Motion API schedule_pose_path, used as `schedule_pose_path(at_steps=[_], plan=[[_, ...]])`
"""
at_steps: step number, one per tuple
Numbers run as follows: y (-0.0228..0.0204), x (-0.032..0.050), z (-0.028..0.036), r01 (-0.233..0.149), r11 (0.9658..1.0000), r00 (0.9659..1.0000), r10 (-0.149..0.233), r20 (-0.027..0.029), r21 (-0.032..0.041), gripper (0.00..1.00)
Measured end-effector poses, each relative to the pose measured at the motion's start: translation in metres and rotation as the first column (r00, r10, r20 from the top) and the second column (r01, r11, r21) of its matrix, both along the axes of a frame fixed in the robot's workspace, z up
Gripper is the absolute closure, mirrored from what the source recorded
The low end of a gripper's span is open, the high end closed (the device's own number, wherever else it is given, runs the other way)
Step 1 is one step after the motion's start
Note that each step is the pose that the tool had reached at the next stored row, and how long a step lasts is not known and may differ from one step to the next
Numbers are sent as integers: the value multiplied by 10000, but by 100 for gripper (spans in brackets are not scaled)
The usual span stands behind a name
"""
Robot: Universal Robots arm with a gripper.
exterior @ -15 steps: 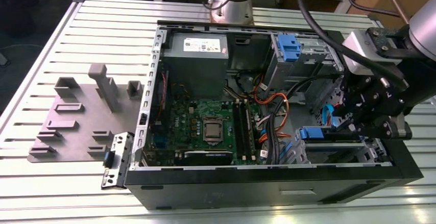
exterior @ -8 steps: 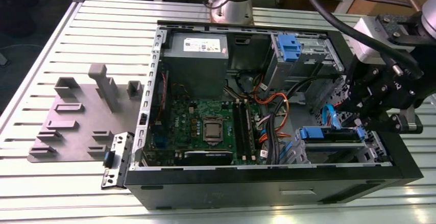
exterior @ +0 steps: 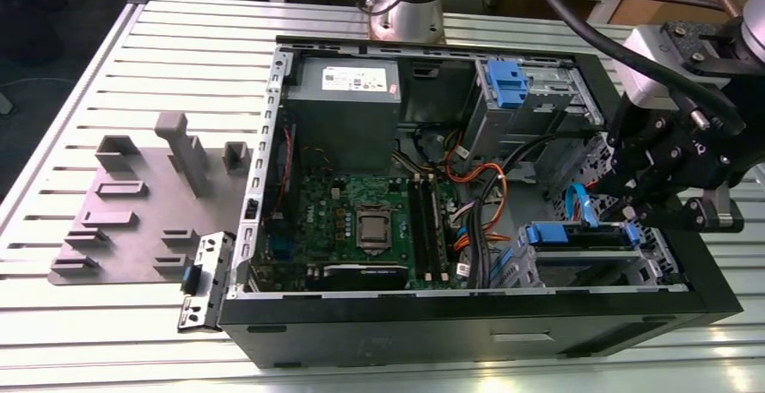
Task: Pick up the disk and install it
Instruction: 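Insert the first disk wire, then insert the second disk wire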
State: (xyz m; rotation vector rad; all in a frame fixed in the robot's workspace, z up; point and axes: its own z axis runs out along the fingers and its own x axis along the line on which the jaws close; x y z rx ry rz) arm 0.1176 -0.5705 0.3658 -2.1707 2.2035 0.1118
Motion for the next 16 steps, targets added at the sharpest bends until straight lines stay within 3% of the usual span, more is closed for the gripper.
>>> schedule_pose_path(at_steps=[16], plan=[[0, 44, -1, 1, 10000, 10000, -1, 0, 8, 65]])
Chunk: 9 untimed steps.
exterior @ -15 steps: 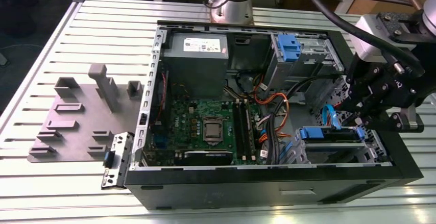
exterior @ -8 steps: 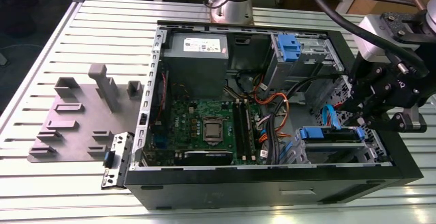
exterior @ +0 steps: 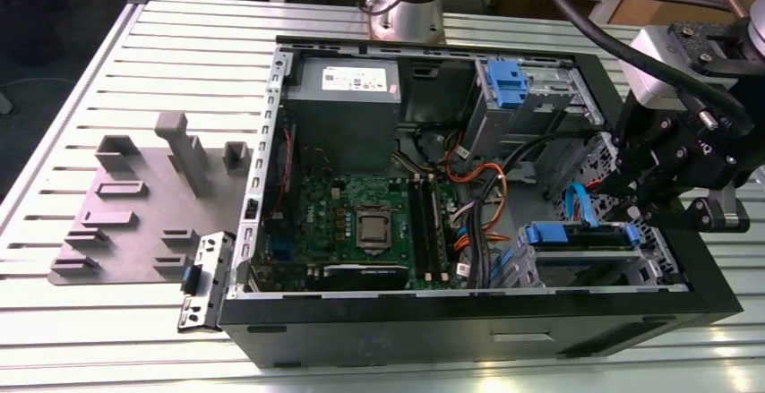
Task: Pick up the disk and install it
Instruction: 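Insert the second disk wire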
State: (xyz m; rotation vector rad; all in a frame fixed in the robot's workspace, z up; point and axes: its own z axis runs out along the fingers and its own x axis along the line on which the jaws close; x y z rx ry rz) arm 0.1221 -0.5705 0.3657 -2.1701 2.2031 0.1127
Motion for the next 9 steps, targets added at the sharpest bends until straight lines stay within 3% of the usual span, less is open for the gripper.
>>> schedule_pose_path(at_steps=[5, 9], plan=[[18, 0, -5, 0, 10000, 10000, 0, 0, 5, 65], [62, 1, -19, -1, 10000, 10000, 1, 0, 9, 65]])
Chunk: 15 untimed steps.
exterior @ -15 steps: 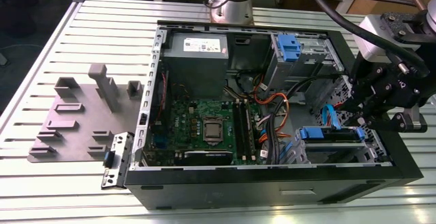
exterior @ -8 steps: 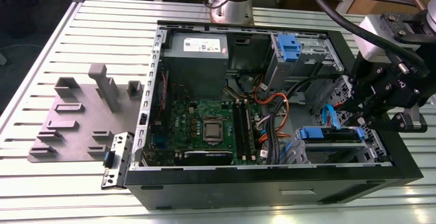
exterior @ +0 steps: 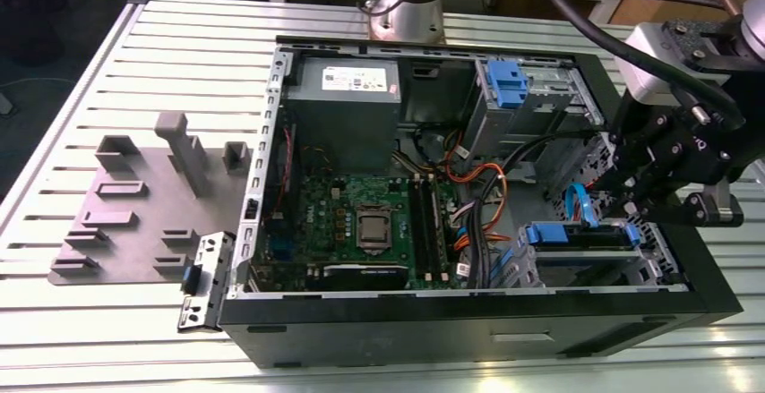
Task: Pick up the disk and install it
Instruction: 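Insert the second disk wire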
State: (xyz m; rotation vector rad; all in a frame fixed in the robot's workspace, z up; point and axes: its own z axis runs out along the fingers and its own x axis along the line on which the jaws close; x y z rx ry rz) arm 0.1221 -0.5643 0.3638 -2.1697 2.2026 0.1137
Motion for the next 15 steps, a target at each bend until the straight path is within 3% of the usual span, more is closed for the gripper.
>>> schedule_pose_path(at_steps=[8, 15], plan=[[73, 0, -42, 1, 10000, 10000, -1, 0, 82, 65], [138, 13, -67, 0, 9999, 10000, 0, -1, 103, 65]])
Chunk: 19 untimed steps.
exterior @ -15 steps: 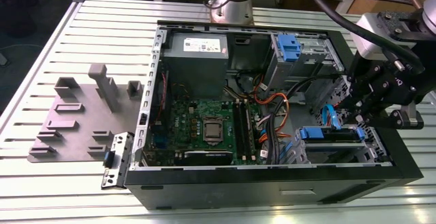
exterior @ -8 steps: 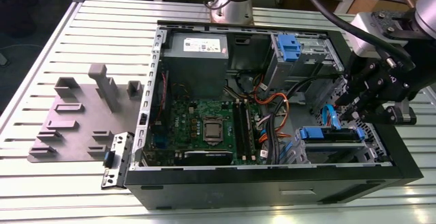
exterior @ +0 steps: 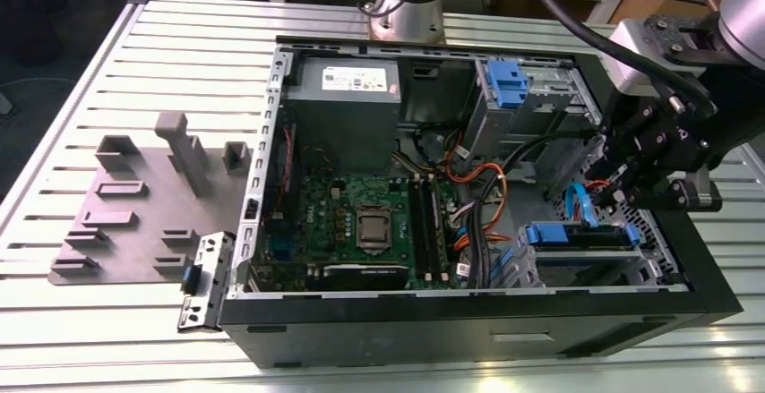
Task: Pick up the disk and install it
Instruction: 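Insert the second disk wire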
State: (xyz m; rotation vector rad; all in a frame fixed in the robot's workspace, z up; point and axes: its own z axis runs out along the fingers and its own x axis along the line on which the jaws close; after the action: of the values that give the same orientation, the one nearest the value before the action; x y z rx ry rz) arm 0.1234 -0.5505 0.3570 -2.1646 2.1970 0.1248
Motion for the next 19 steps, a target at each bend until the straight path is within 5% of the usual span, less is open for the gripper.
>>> schedule_pose_path(at_steps=[19], plan=[[81, 161, -56, 1, 10000, 10000, -1, 1, 37, 65]])
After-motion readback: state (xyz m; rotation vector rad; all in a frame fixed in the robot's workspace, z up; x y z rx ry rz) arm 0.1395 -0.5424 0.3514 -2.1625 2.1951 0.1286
